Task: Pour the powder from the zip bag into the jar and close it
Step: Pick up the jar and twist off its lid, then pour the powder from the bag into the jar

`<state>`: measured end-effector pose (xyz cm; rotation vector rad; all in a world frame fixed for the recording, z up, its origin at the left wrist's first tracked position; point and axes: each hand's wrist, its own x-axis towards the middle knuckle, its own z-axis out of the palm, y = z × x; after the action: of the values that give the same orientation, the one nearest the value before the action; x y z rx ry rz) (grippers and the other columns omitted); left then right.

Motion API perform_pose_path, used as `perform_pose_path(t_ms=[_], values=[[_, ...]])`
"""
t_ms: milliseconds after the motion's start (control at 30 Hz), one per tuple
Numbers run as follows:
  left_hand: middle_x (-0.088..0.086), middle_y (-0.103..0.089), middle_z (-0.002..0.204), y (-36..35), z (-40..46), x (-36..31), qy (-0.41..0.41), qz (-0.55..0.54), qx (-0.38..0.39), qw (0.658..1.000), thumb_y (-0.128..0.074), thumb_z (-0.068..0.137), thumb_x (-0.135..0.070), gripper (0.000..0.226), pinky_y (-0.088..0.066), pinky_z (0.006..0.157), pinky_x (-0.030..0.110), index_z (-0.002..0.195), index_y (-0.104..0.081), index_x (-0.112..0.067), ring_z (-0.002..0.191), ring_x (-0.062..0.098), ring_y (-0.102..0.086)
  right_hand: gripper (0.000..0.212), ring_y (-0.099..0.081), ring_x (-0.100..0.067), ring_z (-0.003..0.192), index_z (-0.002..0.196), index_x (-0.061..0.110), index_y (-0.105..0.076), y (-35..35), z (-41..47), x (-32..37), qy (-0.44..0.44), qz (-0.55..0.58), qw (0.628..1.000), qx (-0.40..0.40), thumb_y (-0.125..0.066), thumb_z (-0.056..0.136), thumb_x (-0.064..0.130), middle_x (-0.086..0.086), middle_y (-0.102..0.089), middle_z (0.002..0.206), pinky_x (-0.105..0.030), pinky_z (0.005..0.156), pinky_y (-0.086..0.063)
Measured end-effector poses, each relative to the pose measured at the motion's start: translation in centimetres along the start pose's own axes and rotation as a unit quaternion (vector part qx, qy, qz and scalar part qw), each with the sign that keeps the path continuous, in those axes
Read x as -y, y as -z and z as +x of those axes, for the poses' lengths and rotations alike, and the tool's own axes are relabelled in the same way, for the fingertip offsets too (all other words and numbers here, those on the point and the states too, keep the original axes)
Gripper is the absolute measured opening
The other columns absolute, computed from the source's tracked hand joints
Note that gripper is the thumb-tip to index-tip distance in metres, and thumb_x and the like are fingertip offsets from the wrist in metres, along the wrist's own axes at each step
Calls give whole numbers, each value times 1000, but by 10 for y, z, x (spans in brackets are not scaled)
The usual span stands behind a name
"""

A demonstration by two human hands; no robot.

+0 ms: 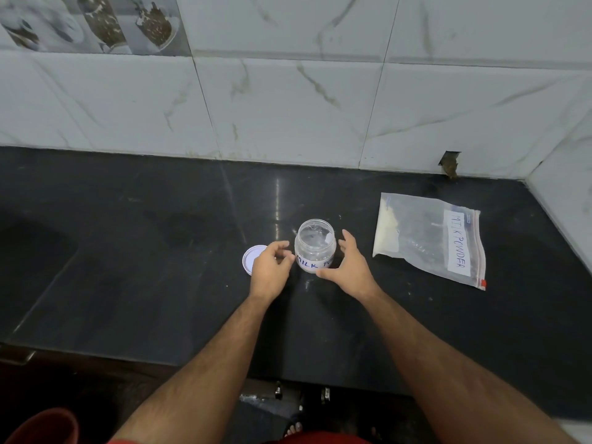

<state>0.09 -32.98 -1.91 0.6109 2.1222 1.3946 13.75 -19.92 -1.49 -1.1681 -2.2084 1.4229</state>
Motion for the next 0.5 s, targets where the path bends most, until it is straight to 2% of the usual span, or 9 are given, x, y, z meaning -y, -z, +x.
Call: perform_pose_path(t_ms=[67, 133, 267, 333, 433, 500], values=[[-7, -68, 86, -7, -12, 6, -2, 3, -12, 1000, -61, 94, -16, 15, -60, 79, 45, 108, -64, -23, 80, 14, -71, 107, -41, -20, 142, 158, 20, -17, 11, -3, -7, 3, -19, 1000, -22, -82, 73, 14, -6, -40, 157, -29, 109, -39], [-9, -68, 79, -19, -26, 8, -16, 3, -6, 1000, -63, 94, -20, 10, -57, 66, 37, 93, -63, -30, 66, 7, -71, 91, -46, -21, 137, 155, 20, -26, 25, -6, -13, 12, -29, 998, -55, -76, 79, 12, -7, -46, 152, -30, 108, -40], [-16, -66, 70, -53, -43, 4, -52, 5, -13, 999, -64, 92, -27, 4, -52, 53, 25, 89, -65, -31, 58, 7, -71, 60, -57, -21, 124, 140, 13, -50, 60, -11, -26, 17, -29, 992, -125, -72, 84, 13, -8, -60, 137, -33, 105, -45], [-17, -66, 68, -72, -48, -2, -57, 6, -3, 998, -63, 91, -26, 5, -52, 55, 22, 92, -66, -29, 58, 7, -71, 47, -60, -22, 120, 131, 10, -59, 79, -14, -34, 23, -39, 988, -146, -72, 86, 13, -8, -64, 132, -33, 103, -47], [-14, -67, 70, -105, -51, -15, -84, 41, 58, 994, -63, 90, -27, 8, -56, 68, 27, 91, -63, -35, 63, 9, -70, 35, -63, -21, 113, 121, 9, -66, 107, -19, -50, 18, -56, 983, -175, -71, 87, 14, -8, -67, 125, -29, 97, -47], [-10, -67, 72, -128, -50, -28, -106, 67, 85, 988, -63, 89, -30, 7, -55, 73, 26, 94, -64, -34, 68, 9, -69, 31, -64, -20, 110, 118, 10, -67, 127, -21, -62, 1, -72, 979, -192, -71, 88, 17, -8, -68, 121, -30, 95, -48]])
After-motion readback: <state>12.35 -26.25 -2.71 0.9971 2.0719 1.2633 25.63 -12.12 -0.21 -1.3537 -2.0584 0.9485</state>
